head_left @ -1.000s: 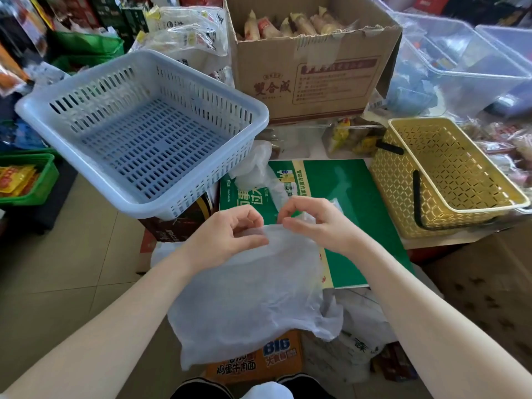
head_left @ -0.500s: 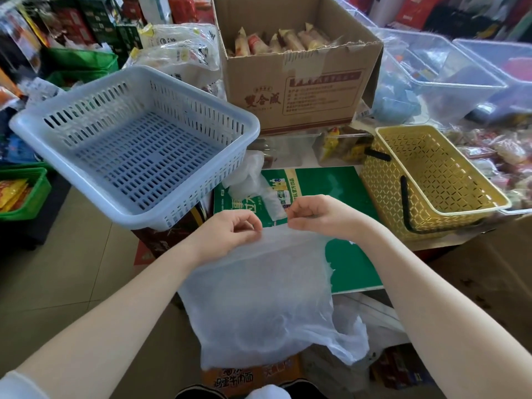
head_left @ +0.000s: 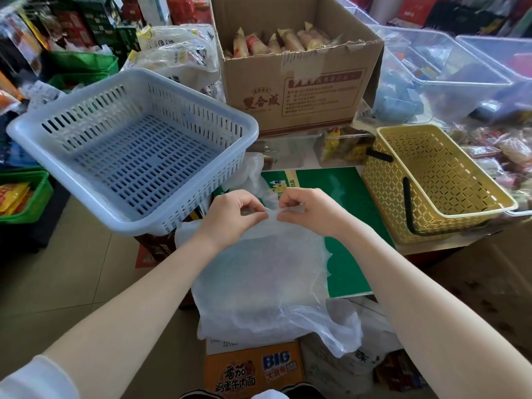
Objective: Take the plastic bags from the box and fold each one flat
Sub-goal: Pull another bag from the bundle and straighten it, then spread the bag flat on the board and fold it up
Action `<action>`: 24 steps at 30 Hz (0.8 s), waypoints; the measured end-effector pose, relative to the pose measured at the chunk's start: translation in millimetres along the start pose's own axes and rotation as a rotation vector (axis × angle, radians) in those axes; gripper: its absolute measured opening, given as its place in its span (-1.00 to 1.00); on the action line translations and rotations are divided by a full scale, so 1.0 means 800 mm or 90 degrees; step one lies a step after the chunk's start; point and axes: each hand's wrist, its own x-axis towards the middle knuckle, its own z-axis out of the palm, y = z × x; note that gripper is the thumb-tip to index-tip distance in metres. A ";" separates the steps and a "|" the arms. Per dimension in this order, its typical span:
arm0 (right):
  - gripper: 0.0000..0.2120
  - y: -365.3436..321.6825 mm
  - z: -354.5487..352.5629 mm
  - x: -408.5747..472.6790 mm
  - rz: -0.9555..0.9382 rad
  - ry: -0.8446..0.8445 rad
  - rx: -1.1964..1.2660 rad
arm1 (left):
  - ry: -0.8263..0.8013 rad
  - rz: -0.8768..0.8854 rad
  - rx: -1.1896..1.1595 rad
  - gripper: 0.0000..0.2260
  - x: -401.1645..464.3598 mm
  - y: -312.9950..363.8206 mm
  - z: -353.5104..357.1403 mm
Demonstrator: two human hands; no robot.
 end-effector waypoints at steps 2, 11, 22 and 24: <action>-0.81 0.007 -0.003 0.004 0.024 -0.004 -0.024 | -0.009 -0.004 0.055 -0.95 0.004 -0.004 -0.002; -0.60 0.059 -0.023 0.018 0.190 0.107 -0.313 | -0.004 -0.028 0.241 -0.89 0.054 -0.032 0.014; -0.42 0.133 0.053 -0.094 -0.003 -0.113 -0.272 | 0.082 0.062 0.372 -0.62 0.067 -0.078 0.118; -0.35 0.148 0.065 -0.105 -0.006 -0.166 -0.328 | 0.045 0.062 0.316 -0.70 0.020 -0.085 0.133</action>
